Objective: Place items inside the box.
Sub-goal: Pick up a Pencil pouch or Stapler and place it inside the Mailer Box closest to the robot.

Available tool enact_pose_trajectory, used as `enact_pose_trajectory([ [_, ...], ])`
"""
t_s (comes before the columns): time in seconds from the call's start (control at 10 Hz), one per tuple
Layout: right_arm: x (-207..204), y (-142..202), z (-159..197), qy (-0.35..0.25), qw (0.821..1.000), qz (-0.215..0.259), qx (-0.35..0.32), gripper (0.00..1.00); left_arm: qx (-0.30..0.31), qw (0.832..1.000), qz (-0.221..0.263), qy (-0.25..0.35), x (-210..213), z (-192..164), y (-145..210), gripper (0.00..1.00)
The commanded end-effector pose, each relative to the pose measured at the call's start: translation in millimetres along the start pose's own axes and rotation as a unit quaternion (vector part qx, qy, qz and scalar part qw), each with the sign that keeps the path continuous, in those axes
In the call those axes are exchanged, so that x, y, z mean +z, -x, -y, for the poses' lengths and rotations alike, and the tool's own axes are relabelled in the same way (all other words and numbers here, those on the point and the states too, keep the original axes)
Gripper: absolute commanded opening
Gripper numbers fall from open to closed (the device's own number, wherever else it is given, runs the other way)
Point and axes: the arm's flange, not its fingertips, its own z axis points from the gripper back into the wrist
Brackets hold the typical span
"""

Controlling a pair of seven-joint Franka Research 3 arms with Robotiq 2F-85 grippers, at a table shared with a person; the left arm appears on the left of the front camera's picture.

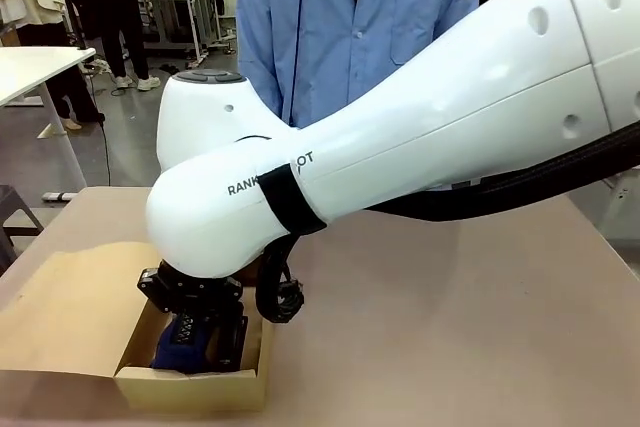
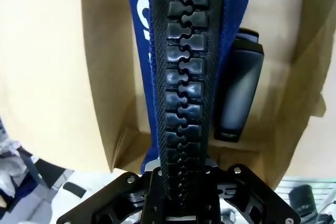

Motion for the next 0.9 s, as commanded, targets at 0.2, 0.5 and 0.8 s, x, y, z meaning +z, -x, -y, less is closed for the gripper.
enact_pose_trajectory([
  [0.2,-10.9,-0.7,3.5,-0.028,0.999,-0.019,0.02,0.07,-0.008,1.0,0.0,0.007,0.3,0.7,1.6,1.0],
  [0.5,-12.3,0.6,10.0,-0.038,0.999,-0.03,0.025,0.63,-0.008,1.0,0.0,0.007,0.3,0.7,1.6,1.0],
  [0.8,-4.2,0.4,19.7,-0.06,0.998,-0.013,0.012,1.0,-0.008,1.0,0.0,0.007,0.3,0.7,1.6,1.0],
])
